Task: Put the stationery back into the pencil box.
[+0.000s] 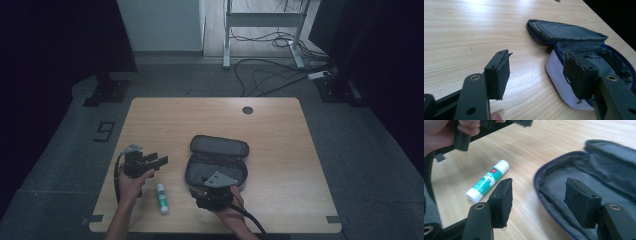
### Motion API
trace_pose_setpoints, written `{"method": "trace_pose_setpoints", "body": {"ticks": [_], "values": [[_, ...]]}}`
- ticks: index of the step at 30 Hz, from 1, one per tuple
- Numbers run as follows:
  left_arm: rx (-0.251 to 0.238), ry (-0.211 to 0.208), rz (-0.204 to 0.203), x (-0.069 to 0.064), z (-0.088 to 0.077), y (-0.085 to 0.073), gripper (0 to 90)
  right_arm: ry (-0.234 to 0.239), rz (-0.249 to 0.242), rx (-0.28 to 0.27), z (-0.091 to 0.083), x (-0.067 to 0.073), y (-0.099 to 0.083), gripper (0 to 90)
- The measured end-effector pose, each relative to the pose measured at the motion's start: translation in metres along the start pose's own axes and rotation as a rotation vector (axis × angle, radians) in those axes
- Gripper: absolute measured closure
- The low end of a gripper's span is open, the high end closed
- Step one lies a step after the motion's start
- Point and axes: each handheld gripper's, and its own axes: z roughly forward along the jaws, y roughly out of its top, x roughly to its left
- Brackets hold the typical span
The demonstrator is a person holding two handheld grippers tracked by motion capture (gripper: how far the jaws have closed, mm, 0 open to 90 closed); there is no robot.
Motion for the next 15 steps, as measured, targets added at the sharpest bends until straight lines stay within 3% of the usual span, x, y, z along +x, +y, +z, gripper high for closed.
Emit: {"method": "trace_pose_setpoints", "body": {"ticks": [4, 15], "values": [[-0.006, -0.005, 0.006, -0.001, -0.003, 0.001, 38.0, 0.021, -0.02, 0.02, 0.011, 0.012, -0.003, 39.8], [-0.008, -0.007, 0.002, 0.002, -0.005, 0.002, 38.0, 0.072, -0.018, -0.002, 0.035, 0.039, 0.01, 41.7]]}}
